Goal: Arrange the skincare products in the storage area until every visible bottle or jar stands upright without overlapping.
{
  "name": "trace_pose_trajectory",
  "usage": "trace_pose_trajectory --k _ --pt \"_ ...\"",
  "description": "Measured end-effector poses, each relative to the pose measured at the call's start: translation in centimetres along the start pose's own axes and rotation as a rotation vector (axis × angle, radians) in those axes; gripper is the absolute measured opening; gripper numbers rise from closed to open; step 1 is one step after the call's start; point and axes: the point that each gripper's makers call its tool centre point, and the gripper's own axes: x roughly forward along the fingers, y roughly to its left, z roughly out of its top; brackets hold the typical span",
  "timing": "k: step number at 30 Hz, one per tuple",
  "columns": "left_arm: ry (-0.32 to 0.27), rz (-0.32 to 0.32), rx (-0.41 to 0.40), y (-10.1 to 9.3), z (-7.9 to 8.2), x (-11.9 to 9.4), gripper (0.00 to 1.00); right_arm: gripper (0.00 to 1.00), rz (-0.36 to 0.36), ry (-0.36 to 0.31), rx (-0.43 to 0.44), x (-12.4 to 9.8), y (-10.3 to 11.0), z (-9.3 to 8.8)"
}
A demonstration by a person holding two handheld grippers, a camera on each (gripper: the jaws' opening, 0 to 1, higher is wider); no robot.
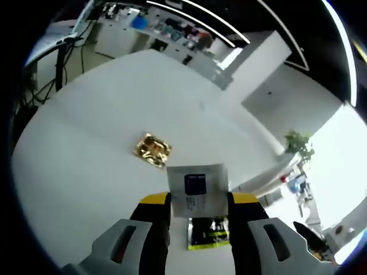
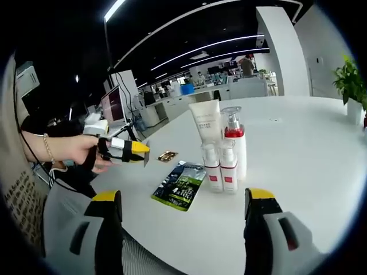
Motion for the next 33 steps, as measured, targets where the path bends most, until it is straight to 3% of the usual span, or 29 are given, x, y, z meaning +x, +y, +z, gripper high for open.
trace_pose_trajectory --k 3,11,19,33 --pt "0.001 -0.013 -0.025 -0.4 -0.3 -0.5 0.36 0.84 0.026 0.015 -0.028 0.6 0.9 0.0" --pt "-0.021 -0.041 -0.099 -1.7 -0.5 -1.4 0.36 0.73 0.114 -0.017 -0.079 2.6 3.4 2.3" --pt "-0.019 -0.131 -0.176 -4.8 -1.5 -2.7 0.36 0.58 0.184 -0.025 -0.101 4.4 5.6 3.3" --pt "-0.005 -0.23 -0.192 -8.7 -2.4 -3.7 0.36 0.28 0.2 -0.073 -0.136 5.6 6.9 5.5"
